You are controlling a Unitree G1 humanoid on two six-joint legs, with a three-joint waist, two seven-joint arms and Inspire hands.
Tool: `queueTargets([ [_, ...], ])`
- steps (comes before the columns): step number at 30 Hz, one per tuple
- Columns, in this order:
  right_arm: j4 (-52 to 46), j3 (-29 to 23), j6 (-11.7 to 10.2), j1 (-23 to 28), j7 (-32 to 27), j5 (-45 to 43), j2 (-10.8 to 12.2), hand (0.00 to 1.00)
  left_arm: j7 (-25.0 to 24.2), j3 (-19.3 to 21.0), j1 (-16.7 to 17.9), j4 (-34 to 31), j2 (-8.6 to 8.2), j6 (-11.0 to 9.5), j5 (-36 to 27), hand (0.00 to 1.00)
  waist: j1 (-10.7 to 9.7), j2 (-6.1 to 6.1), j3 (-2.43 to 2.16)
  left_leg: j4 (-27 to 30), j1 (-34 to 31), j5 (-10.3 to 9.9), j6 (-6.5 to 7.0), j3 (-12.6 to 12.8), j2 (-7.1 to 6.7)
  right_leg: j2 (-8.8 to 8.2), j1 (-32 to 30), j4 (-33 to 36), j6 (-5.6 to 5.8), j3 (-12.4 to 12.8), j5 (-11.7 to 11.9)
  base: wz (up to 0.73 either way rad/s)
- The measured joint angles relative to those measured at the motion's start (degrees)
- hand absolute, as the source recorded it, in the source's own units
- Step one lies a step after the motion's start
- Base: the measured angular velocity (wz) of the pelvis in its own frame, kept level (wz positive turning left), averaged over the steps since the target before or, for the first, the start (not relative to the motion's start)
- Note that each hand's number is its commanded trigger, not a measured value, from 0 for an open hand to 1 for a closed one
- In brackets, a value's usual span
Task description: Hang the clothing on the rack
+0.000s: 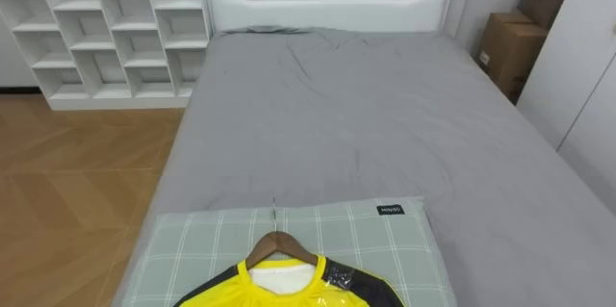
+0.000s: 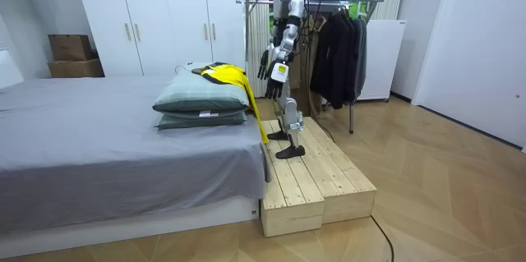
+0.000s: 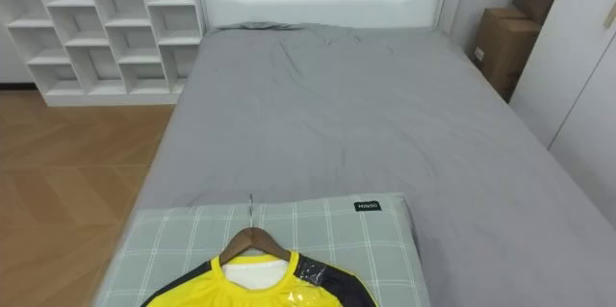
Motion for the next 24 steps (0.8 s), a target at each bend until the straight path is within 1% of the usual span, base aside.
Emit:
queueTargets([
  [2,0.0,0.0,0.0,0.0,0.0,0.1,0.0,0.00,0.3,0.0,0.0,0.0,0.01,0.0,0.0,0.00,0.0,0.10,-0.07,0.0,0.0,0.0,0.00,-0.1,-0.01,-0.01,0.0,-0.1,0.00,0.0,0.0,0.00],
  [11,0.1,0.4,0.0,-0.2,0.0,0.4,0.0,0.00,1.5,0.2,0.0,0.0,0.10,0.0,0.6,0.00,0.0,-0.17,0.13,0.1,-0.2,0.0,0.00,0.0,-0.07,-0.05,-0.2,-0.2,0.11,0.0,-0.1,0.00],
  [21,1.0,0.4,0.0,-0.3,0.0,1.3,0.0,0.00,2.9,0.2,0.8,0.0,0.10,0.2,0.5,0.00,0.0,-0.20,0.22,0.0,0.6,0.0,0.00,-0.2,-0.05,-0.08,0.3,-0.7,0.11,0.0,-0.1,0.00],
  [24,1.8,-0.7,0.1,-0.5,0.1,0.0,0.1,0.00,3.5,0.3,1.2,0.0,0.09,0.3,0.6,0.00,-0.1,-0.20,0.25,0.0,0.8,0.0,0.00,-0.2,-0.05,-0.03,0.7,-0.8,0.10,0.0,-0.1,0.00],
])
